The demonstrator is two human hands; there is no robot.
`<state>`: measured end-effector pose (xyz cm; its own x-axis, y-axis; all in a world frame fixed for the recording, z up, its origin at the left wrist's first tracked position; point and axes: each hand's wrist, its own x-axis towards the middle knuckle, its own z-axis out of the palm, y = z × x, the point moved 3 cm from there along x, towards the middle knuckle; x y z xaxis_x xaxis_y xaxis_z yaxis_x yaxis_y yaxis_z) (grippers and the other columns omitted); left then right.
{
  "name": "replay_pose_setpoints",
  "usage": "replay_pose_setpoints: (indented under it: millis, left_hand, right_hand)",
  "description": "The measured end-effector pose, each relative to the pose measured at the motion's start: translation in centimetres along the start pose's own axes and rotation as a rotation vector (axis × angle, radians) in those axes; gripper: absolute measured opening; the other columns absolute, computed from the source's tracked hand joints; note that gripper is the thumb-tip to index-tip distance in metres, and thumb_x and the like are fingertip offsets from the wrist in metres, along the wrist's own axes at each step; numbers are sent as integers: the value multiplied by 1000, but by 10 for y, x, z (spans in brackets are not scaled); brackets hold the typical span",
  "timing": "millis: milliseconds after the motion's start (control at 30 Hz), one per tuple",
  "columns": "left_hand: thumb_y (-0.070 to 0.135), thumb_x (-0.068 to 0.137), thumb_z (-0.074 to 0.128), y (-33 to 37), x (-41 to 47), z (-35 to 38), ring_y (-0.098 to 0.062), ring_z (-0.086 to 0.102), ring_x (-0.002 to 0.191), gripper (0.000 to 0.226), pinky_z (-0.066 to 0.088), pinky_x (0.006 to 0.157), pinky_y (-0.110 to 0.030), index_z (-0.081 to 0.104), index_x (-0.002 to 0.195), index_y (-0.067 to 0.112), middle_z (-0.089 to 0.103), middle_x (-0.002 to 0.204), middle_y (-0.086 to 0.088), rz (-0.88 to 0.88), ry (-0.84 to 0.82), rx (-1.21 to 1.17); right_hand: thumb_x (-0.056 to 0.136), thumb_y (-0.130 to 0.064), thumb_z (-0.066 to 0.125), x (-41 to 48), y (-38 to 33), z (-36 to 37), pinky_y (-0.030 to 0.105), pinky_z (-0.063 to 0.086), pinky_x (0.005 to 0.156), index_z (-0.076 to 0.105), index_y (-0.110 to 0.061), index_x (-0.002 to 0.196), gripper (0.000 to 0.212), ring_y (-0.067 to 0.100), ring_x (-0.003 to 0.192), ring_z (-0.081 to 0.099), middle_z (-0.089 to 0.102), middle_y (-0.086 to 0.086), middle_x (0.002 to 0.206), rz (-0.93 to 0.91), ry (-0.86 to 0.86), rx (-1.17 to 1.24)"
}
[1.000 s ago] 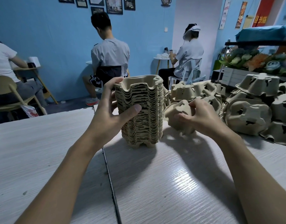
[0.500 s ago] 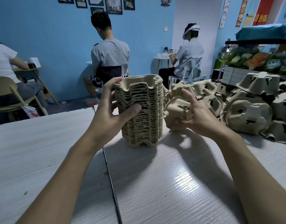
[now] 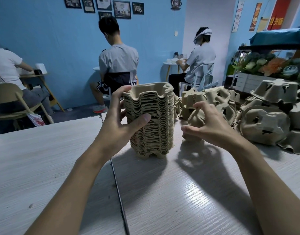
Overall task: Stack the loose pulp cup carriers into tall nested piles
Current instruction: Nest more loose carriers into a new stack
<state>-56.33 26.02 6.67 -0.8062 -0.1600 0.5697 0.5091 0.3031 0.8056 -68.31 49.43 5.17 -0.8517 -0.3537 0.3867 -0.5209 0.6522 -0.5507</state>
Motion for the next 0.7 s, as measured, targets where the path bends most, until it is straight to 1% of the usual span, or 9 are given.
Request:
replay_pose_setpoints:
  millis: [67, 133, 233, 300, 367, 433, 500, 600, 700]
  left_hand:
    - [28, 78, 76, 0, 0, 0, -5, 60, 107, 68, 52, 85, -24, 40, 134, 42, 62, 122, 6, 1, -3, -3]
    - [29, 78, 76, 0, 0, 0, -4, 60, 104, 68, 52, 84, -22, 41, 134, 41, 63, 119, 11, 1, 0, -2]
    - [29, 77, 76, 2, 1, 1, 1, 60, 100, 69, 49, 83, -16, 40, 136, 36, 62, 110, 26, 11, 6, 13]
    - [28, 78, 76, 3, 1, 1, 2, 60, 103, 70, 48, 82, -13, 39, 137, 33, 60, 111, 29, 15, 6, 21]
    - [27, 78, 76, 3, 0, 1, 4, 60, 106, 72, 49, 82, -11, 39, 139, 32, 60, 117, 24, 7, 8, 14]
    - [29, 77, 77, 2, 0, 1, 1, 60, 110, 75, 50, 81, -12, 38, 141, 36, 59, 125, 15, -7, 6, -4]
    - [33, 76, 78, 1, -1, 1, -4, 61, 112, 78, 51, 81, -15, 36, 140, 46, 57, 131, 8, -19, 2, -16]
    - [37, 71, 78, 3, 1, 1, 0, 59, 114, 86, 49, 81, -10, 29, 138, 57, 55, 134, 9, -33, 15, -23]
    - [34, 70, 80, 2, 2, 1, 0, 58, 119, 100, 48, 83, -9, 17, 146, 52, 51, 139, 12, -21, 26, -26]
  right_hand:
    - [70, -51, 81, 1, -2, -1, 45, 40, 101, 46, -36, 118, 61, 16, 114, 45, 45, -3, 120, -18, 57, 44]
    - [71, -46, 82, 3, -5, -5, 35, 42, 92, 45, -32, 112, 58, 18, 109, 49, 48, 3, 118, -37, 181, 131]
    - [72, -48, 81, 1, -14, -15, 36, 52, 86, 43, -25, 114, 62, 20, 102, 59, 52, 10, 114, -86, 411, 404]
    - [79, -36, 80, -4, -27, -24, 22, 53, 78, 40, -14, 119, 61, 5, 92, 63, 55, 8, 104, -159, 523, 624]
    - [86, -20, 75, -4, -44, -37, 12, 48, 70, 36, -5, 117, 52, -8, 79, 60, 53, 0, 94, -242, 587, 748]
    - [88, -22, 72, 1, -66, -47, 12, 47, 69, 36, -9, 114, 47, -9, 77, 58, 50, -4, 91, -301, 548, 835]
    - [83, -36, 73, 9, -88, -50, 19, 50, 76, 40, -18, 112, 47, 2, 82, 59, 50, -2, 92, -316, 434, 905]
    - [71, -47, 75, 18, -108, -41, 29, 53, 82, 46, -23, 112, 56, 10, 85, 59, 54, -3, 92, -311, 285, 918]
    - [69, -50, 77, 19, -120, -26, 39, 56, 86, 47, -24, 114, 60, 19, 94, 65, 61, 5, 102, -310, 184, 859]
